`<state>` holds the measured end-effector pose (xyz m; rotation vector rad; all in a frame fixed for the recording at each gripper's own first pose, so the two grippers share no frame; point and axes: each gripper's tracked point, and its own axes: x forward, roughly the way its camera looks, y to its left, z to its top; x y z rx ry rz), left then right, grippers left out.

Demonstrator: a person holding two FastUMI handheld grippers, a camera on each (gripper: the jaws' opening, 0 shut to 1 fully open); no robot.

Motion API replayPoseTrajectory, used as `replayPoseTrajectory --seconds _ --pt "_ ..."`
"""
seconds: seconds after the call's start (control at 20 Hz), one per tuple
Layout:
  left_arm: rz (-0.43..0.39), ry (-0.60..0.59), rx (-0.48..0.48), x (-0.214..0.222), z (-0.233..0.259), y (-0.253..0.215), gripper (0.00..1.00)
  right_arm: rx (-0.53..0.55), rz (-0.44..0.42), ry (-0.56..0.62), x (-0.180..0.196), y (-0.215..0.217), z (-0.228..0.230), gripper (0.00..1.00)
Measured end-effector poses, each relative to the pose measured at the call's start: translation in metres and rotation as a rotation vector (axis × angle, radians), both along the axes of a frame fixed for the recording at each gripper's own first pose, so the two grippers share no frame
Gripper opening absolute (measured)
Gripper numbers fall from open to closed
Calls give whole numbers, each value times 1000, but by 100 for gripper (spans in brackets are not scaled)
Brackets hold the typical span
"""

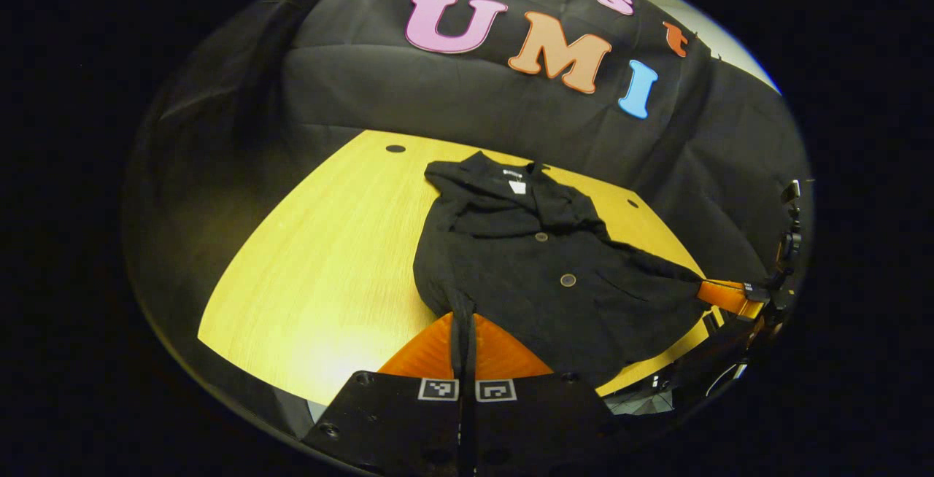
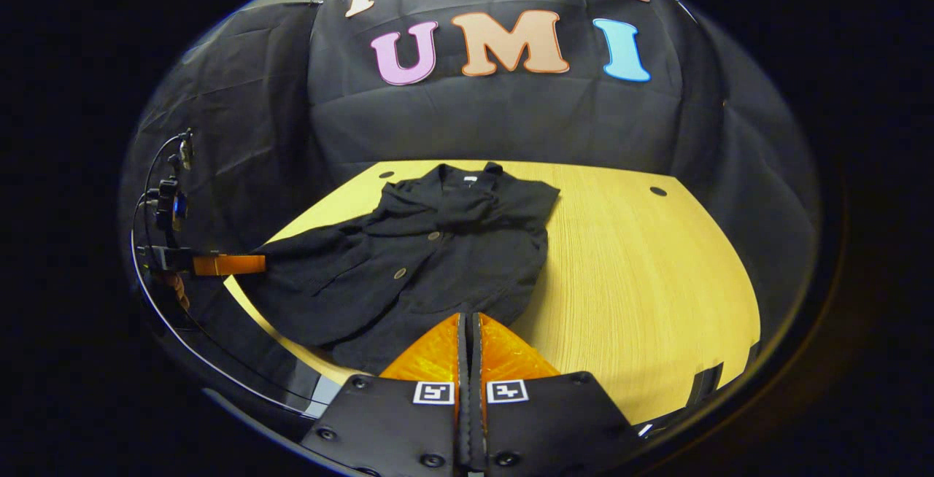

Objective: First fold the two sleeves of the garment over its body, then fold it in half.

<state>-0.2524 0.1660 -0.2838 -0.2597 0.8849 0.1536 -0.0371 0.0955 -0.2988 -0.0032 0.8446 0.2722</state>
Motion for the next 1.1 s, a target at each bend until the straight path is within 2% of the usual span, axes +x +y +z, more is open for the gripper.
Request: replayPoseTrajectory --seconds 0.2,0.35,0.5,0.7,0.8,0.9,1.1 --pt "10 -51 -17 54 26 16 0 38 -14 -81 46 3 34 2" --pt "22 -51 -3 104 27 38 0 43 -18 -126 91 0 47 2" --pt "0 -57 11 154 29 50 0 43 -40 -119 137 -13 46 0" --pt "-32 -57 33 216 19 63 0 60 -70 -122 200 -26 42 2" --pt "-35 -53 40 246 9 67 0 55 -71 -104 231 -29 35 0" --pt "-37 -49 54 270 -2 73 0 67 -72 -96 262 -31 25 2" --pt "-13 -29 48 312 -30 85 0 130 -106 -53 313 -34 6 2"
